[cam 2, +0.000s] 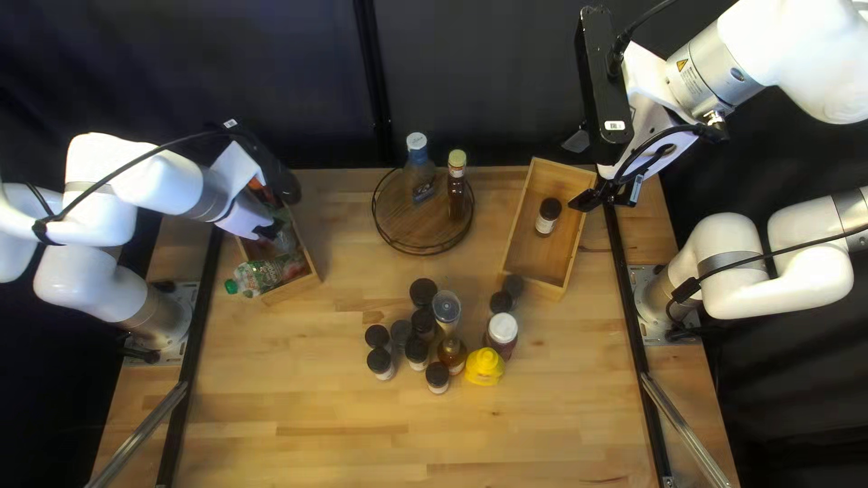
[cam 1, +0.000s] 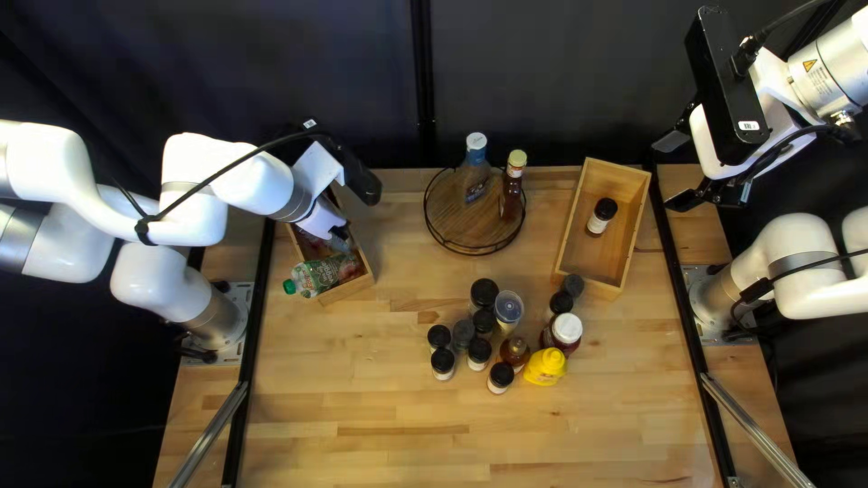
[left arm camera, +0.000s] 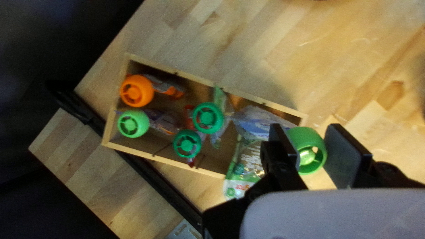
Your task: Separate condiments, baby food and spices and place it in 3 different racks/containers
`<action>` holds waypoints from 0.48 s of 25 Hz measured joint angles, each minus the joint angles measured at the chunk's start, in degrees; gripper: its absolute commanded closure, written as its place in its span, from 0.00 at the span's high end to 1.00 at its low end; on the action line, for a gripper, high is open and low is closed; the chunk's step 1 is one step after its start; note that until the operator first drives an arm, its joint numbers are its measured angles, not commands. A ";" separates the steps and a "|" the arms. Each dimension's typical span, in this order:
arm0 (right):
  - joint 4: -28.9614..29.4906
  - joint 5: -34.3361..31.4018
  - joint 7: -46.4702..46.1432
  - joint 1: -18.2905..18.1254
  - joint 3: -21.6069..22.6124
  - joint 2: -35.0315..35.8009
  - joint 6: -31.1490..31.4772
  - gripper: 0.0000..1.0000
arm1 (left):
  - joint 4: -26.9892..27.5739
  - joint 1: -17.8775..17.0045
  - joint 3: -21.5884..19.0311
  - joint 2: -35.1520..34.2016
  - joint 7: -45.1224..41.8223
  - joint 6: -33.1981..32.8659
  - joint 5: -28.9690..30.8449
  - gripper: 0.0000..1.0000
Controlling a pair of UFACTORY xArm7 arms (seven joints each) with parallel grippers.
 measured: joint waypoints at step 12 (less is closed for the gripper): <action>0.00 0.00 0.00 0.00 0.00 0.00 0.00 1.00 | -2.06 1.15 -0.10 2.44 -2.52 -2.25 1.24 0.76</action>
